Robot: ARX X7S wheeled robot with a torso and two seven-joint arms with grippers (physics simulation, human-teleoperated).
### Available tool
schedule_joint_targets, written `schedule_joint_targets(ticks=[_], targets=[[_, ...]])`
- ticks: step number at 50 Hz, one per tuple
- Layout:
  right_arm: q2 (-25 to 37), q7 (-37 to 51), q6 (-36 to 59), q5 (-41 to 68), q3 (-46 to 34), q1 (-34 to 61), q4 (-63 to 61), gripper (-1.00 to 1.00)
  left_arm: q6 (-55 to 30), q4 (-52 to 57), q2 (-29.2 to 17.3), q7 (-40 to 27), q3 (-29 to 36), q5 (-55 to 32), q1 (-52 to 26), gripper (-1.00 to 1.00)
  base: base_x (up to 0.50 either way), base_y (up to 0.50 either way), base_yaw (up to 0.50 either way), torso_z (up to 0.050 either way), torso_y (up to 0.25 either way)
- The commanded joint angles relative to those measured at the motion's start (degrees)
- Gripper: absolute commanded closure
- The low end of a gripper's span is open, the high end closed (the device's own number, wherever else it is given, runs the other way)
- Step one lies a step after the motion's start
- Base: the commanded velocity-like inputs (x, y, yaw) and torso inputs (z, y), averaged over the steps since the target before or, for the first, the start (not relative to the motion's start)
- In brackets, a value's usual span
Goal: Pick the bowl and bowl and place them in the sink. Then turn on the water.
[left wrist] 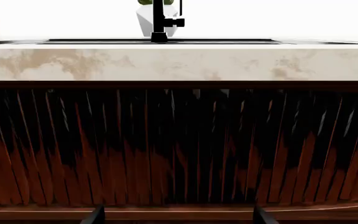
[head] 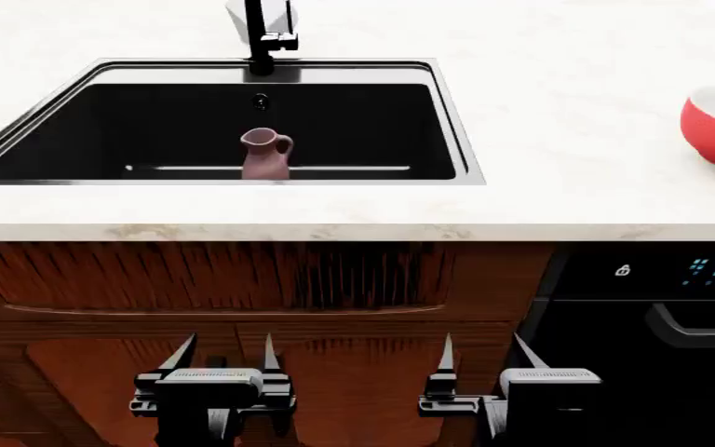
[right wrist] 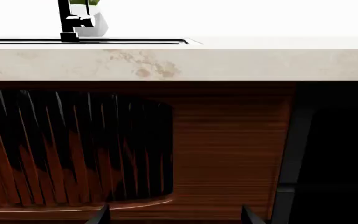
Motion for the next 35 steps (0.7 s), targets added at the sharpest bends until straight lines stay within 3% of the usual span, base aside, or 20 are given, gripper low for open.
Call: schedule_joint_targets(ticks=[1, 13, 18, 23, 35], targets=[[0.87, 0.88, 2.1, 1.45, -1.09, -0.02, -2.63, -1.0, -1.16, 1.4, -1.06, -0.47, 0.77, -1.6, -0.36, -1.0, 0.0, 0.0, 0.0, 0.0, 0.0], [3.52, 1.58, 8.09, 4.34, -3.75, 0.65, -9.86, -1.0, -6.89, 10.01, -4.67, -0.54, 3.6, -3.25, 0.1, -1.0, 0.0, 0.0, 0.0, 0.0, 0.0], [5.95, 1.85, 20.34, 3.31, -6.2, 3.28, -22.12, -1.0, -19.99, 26.35, -7.73, 1.01, 4.08, -5.77, -0.46, -1.0, 0.0, 0.0, 0.0, 0.0, 0.0], [6.56, 2.72, 37.35, 8.28, -3.64, 8.57, -36.68, -1.0, -37.17, 43.02, -9.32, -0.96, -1.65, -12.13, -6.1, -1.0, 0.0, 0.0, 0.0, 0.0, 0.0], [8.25, 2.33, 64.37, 17.04, 1.88, 24.43, -53.55, -1.0, -63.11, 59.13, -13.76, -0.84, -11.03, -24.58, -20.06, -1.0, 0.0, 0.0, 0.0, 0.0, 0.0]])
